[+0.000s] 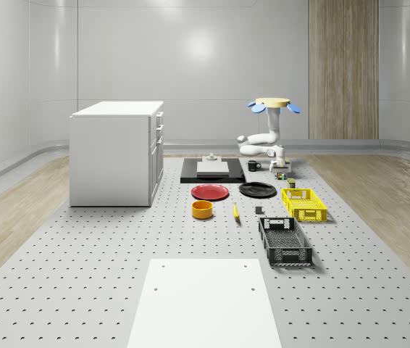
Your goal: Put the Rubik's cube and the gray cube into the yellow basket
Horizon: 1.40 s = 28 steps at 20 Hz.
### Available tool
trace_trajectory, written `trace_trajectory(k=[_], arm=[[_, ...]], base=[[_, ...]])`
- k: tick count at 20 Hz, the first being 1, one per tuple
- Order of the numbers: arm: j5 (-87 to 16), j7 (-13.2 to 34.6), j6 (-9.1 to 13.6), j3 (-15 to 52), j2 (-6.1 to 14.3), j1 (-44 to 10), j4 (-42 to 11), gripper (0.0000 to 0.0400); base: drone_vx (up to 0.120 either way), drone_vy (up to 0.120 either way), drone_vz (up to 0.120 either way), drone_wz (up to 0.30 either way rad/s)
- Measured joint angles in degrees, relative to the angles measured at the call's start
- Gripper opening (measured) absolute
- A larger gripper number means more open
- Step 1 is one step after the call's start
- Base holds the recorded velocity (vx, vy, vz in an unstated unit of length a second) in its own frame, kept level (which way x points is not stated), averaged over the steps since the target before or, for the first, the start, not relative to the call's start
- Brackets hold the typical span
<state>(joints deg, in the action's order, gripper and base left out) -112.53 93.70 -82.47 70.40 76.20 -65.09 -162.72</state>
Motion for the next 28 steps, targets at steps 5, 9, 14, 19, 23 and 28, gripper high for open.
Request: trace_trajectory(k=[5,9,14,19,23,28], arm=[[0.23,0.23,-0.68,0.09,0.62,-0.48,0.29,0.0343],[0.46,0.40,-1.18,0.19,1.13,-0.74,0.39,0.0332],[0.77,0.60,-1.75,0.34,1.74,-1.01,0.46,0.0327],[3.28,1.07,-1.21,2.84,2.09,-1.26,-0.04,0.0326],[6.64,1.63,-0.32,6.26,2.32,-1.58,-0.59,0.0325],[9.61,2.17,-0.03,9.17,2.92,-2.02,-0.89,0.0325]], base=[[0.000,0.000,0.000,0.000],[0.000,0.000,0.000,0.000],[0.000,0.000,0.000,0.000],[0.000,0.000,0.024,0.000],[0.000,0.000,0.120,0.000],[0.000,0.000,0.064,0.000]])
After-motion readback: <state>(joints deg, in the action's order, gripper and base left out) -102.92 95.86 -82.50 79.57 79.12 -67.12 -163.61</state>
